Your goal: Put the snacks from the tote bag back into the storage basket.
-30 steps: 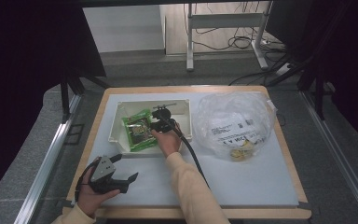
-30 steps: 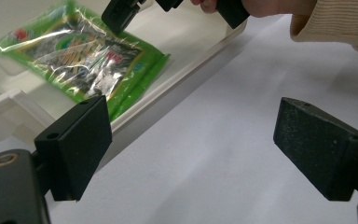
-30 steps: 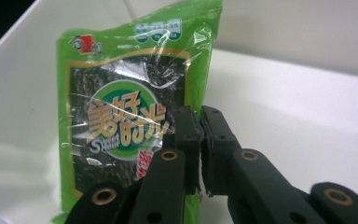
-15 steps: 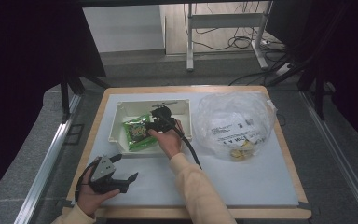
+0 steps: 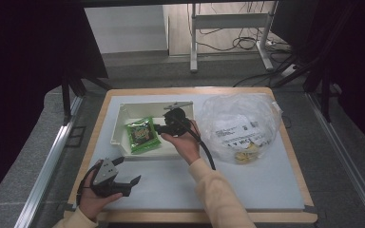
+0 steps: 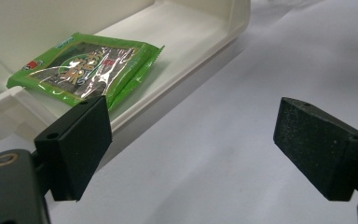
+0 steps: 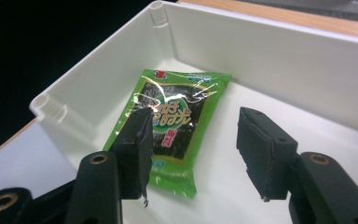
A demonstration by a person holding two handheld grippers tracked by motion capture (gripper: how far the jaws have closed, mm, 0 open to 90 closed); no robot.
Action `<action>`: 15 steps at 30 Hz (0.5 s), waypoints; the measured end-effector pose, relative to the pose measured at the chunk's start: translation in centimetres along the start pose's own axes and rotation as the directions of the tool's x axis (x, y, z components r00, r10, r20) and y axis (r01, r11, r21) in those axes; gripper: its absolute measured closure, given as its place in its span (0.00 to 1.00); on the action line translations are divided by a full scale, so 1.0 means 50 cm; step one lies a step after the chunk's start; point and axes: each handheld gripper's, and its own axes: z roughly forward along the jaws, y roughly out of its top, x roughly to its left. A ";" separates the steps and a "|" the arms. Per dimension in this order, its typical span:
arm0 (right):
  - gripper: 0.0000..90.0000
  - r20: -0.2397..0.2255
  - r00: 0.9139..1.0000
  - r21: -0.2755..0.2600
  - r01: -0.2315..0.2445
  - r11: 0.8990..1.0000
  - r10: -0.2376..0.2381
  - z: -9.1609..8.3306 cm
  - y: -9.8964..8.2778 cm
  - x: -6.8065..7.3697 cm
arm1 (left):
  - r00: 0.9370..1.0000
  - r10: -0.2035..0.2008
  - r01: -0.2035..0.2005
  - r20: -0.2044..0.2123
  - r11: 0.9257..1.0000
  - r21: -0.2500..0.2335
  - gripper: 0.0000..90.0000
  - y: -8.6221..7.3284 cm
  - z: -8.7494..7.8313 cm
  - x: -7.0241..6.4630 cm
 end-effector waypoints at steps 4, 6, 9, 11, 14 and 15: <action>0.51 -0.006 0.999 -0.021 0.034 0.999 -0.035 -0.054 -0.023 -0.018 | 1.000 0.004 -0.003 -0.005 1.000 0.010 0.13 -0.001 0.002 -0.001; 0.51 -0.007 0.999 -0.025 0.035 0.999 -0.036 -0.065 -0.029 -0.022 | 1.000 0.005 -0.005 -0.005 1.000 0.014 0.13 -0.001 0.002 -0.001; 0.51 -0.006 0.999 -0.043 0.045 0.998 -0.045 -0.108 -0.055 -0.040 | 1.000 0.007 -0.006 -0.009 1.000 0.019 0.13 -0.001 0.004 -0.003; 0.51 -0.005 0.999 -0.047 0.050 0.998 -0.051 -0.128 -0.071 -0.050 | 1.000 0.004 -0.003 -0.010 1.000 0.017 0.13 -0.002 0.005 -0.004; 0.51 0.001 0.998 -0.049 0.056 0.997 -0.056 -0.148 -0.088 -0.059 | 1.000 0.003 -0.003 -0.012 1.000 0.021 0.13 -0.002 0.006 -0.005; 0.51 0.000 0.998 -0.052 0.058 0.997 -0.058 -0.157 -0.097 -0.063 | 1.000 0.004 -0.004 -0.013 1.000 0.023 0.13 -0.002 0.007 -0.005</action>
